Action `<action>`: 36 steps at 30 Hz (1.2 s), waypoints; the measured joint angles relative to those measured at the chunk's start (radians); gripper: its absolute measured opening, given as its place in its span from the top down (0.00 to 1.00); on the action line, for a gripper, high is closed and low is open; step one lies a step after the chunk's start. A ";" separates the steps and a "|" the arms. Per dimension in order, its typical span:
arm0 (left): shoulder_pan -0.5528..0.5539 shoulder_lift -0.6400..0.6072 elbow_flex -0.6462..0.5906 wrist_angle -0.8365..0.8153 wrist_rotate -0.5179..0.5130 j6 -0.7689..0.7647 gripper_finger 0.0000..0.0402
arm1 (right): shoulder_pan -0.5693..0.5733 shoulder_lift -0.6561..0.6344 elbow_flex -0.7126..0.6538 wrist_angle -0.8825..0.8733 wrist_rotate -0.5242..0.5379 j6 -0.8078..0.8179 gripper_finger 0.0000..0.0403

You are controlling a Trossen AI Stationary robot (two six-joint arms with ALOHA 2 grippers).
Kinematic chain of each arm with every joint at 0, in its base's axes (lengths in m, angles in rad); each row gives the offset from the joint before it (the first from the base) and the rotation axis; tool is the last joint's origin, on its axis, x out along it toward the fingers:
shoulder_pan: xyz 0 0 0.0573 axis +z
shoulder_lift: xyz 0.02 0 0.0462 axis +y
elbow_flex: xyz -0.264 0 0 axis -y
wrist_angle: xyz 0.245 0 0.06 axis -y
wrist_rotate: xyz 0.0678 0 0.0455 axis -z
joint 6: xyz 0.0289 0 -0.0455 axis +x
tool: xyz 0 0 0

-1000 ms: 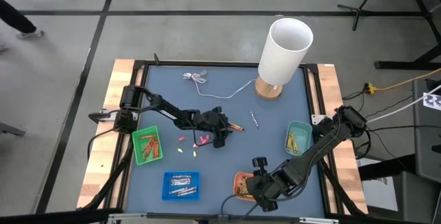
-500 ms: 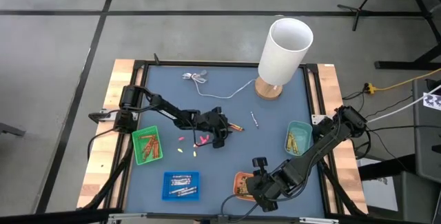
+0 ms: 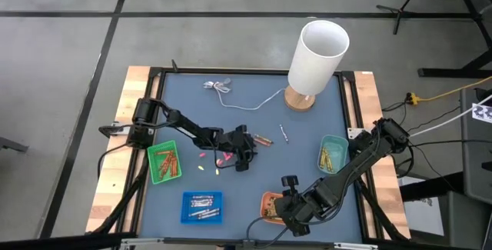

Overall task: Sort crayons
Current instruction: Put the orange crayon into the green bin

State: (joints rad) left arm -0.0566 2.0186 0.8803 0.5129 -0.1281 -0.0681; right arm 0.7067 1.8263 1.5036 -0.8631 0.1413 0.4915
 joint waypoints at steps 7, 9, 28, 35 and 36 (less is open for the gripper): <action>0.016 0.000 0.000 0.055 -0.010 0.000 0.66 | 0.000 0.000 0.000 0.000 0.001 0.000 0.68; 0.026 0.000 0.000 0.069 -0.013 0.000 0.66 | 0.000 0.000 0.000 0.000 0.001 0.000 0.68; 0.072 -0.002 0.002 -0.045 0.005 -0.004 0.66 | 0.000 0.000 0.000 0.000 0.001 -0.001 0.68; 0.072 -0.002 0.002 -0.050 0.022 -0.004 0.69 | 0.000 0.000 0.000 0.000 0.001 -0.001 0.68; 0.072 -0.002 0.002 -0.051 0.030 -0.004 0.71 | 0.000 0.000 0.000 0.000 0.001 -0.001 0.68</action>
State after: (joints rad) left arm 0.0154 2.0167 0.8822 0.4621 -0.0981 -0.0717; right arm 0.7067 1.8263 1.5036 -0.8631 0.1425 0.4908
